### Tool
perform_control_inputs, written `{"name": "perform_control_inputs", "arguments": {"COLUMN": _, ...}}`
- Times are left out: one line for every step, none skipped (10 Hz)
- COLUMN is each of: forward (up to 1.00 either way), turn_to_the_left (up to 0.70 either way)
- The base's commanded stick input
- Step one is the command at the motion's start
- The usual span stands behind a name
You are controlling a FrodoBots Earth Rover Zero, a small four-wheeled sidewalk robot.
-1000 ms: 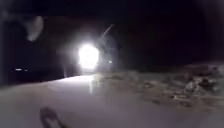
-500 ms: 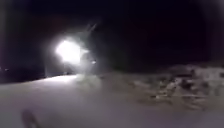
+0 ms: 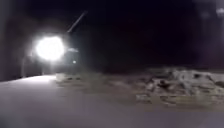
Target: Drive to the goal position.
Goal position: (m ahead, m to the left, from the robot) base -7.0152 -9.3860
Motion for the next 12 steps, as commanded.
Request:
{"name": "perform_control_inputs", "arguments": {"forward": 0.0, "turn_to_the_left": -0.85}}
{"name": "perform_control_inputs", "arguments": {"forward": 0.0, "turn_to_the_left": -0.85}}
{"name": "perform_control_inputs", "arguments": {"forward": 0.0, "turn_to_the_left": -0.85}}
{"name": "perform_control_inputs", "arguments": {"forward": 0.0, "turn_to_the_left": -0.85}}
{"name": "perform_control_inputs", "arguments": {"forward": 0.0, "turn_to_the_left": -0.85}}
{"name": "perform_control_inputs", "arguments": {"forward": 0.0, "turn_to_the_left": -0.85}}
{"name": "perform_control_inputs", "arguments": {"forward": 0.0, "turn_to_the_left": -0.85}}
{"name": "perform_control_inputs", "arguments": {"forward": 0.0, "turn_to_the_left": -0.85}}
{"name": "perform_control_inputs", "arguments": {"forward": 0.0, "turn_to_the_left": -0.85}}
{"name": "perform_control_inputs", "arguments": {"forward": 0.0, "turn_to_the_left": -0.85}}
{"name": "perform_control_inputs", "arguments": {"forward": 0.0, "turn_to_the_left": -0.85}}
{"name": "perform_control_inputs", "arguments": {"forward": 0.0, "turn_to_the_left": -0.85}}
